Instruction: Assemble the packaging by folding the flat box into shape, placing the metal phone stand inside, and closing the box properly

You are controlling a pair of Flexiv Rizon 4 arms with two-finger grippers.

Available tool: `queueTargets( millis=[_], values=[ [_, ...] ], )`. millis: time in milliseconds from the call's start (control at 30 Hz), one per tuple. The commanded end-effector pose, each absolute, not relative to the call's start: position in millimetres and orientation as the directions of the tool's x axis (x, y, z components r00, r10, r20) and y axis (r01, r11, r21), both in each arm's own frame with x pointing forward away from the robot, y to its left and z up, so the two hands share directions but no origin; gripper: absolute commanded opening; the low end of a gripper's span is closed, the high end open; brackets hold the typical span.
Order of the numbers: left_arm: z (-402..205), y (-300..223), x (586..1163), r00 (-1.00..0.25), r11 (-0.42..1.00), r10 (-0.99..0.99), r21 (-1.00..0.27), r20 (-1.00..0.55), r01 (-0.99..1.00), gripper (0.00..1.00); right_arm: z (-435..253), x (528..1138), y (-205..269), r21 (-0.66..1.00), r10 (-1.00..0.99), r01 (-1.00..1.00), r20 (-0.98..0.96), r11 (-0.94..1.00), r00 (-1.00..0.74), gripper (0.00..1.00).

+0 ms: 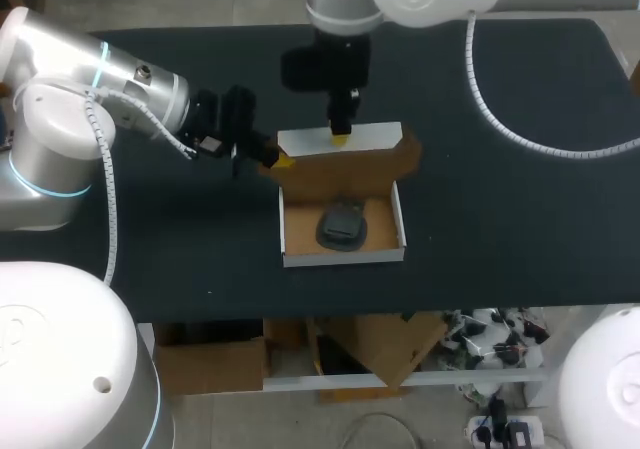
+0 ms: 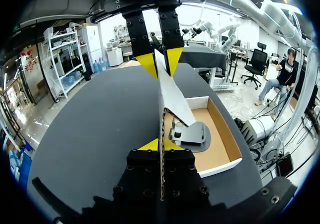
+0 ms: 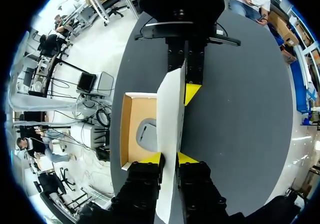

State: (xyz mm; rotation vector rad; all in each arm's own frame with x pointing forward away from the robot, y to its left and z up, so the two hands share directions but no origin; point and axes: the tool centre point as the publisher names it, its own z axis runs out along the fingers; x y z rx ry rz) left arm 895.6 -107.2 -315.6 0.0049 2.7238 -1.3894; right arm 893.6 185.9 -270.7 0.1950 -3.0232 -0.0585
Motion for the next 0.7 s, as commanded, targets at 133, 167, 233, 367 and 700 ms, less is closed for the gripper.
queueTargets(
  millis=[133, 167, 233, 367, 700],
  values=[
    [-316.5, -107.8, 895.9, -0.997, 0.590, -0.033, -0.807, -0.074, 0.040, 0.00, -275.1, 894.9, 187.6, 0.043, -0.133, -0.129, 0.111, 0.991, -0.985, 0.00],
    [-316.5, -107.8, 895.9, -0.997, 0.590, -0.033, -0.807, -0.074, 0.040, 0.00, -275.0, 894.9, 187.7, 0.043, -0.133, -0.129, 0.110, 0.991, -0.985, 0.00],
    [-316.5, -107.8, 895.9, -0.997, 0.590, -0.033, -0.807, -0.074, 0.040, 0.00, -274.9, 894.7, 187.8, 0.042, -0.133, -0.129, 0.108, 0.991, -0.985, 0.00],
    [-316.5, -107.8, 895.9, -0.997, 0.590, -0.033, -0.807, -0.074, 0.040, 0.00, -274.7, 893.8, 187.6, 0.043, -0.133, -0.129, 0.108, 0.991, -0.985, 0.00],
    [-316.5, -107.8, 895.9, -0.997, 0.590, -0.033, -0.807, -0.074, 0.040, 0.00, -263.0, 889.7, 184.5, 0.079, -0.142, -0.135, 0.094, 0.988, -0.985, 1.00]
  ],
)
